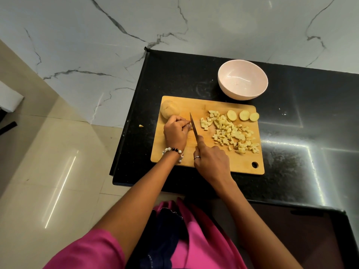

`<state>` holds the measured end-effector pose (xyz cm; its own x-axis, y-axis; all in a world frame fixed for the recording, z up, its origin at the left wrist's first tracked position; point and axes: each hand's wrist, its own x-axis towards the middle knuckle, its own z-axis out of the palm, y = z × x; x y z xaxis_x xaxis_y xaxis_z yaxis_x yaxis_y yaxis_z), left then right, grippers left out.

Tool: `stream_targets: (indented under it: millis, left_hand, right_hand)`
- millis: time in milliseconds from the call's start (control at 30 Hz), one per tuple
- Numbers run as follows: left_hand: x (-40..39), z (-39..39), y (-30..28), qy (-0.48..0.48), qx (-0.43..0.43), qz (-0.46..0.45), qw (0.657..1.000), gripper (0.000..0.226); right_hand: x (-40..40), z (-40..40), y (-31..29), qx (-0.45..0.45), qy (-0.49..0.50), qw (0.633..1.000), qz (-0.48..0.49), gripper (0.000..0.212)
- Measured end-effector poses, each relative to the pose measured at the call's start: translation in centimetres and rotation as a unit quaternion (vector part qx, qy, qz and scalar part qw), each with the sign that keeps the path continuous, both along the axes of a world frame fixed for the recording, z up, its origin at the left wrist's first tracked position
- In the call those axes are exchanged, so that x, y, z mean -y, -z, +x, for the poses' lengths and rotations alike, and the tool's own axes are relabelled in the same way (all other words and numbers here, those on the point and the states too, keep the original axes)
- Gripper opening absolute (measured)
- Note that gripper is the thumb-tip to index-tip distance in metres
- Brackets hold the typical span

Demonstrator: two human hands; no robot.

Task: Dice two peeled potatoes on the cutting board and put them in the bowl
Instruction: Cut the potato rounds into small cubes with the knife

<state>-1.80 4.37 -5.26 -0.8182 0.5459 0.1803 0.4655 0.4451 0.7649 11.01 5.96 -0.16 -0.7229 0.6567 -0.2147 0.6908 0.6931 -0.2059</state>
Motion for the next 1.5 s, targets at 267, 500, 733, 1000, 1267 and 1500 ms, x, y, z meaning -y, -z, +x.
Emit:
stream_targets:
  millis: [267,500,733,1000,1267,1500]
  left_hand:
    - [-0.4,0.1,0.0,-0.015,0.001,-0.008,1.0,0.017]
    - [-0.5,0.4,0.3,-0.024,-0.011,-0.005,1.0,0.014]
    - [0.0,-0.2,0.1,-0.006,0.023,0.022,0.999,0.017]
    - [1.0,-0.8,0.0,-0.003,0.048,0.054,0.997,0.015]
    - [1.1,-1.1,-0.4,-0.005,0.076,0.062,0.995,0.012]
    - [2.5,-1.3,-0.7,-0.003,0.079,0.077,0.994,0.024]
  right_hand:
    - [-0.6,-0.2,0.3,0.0,-0.021,1.0,-0.002,0.054]
    - [-0.1,-0.6,0.6,0.018,-0.042,0.999,0.024,0.056]
    - [1.1,1.4,0.6,0.045,-0.016,0.999,0.008,0.06]
    - [0.3,1.0,-0.4,-0.03,0.025,0.999,-0.01,0.053]
    - [1.6,0.8,-0.1,-0.041,0.04,0.998,-0.024,0.053]
    - [2.0,0.9,0.1,-0.027,0.006,0.999,-0.03,0.053]
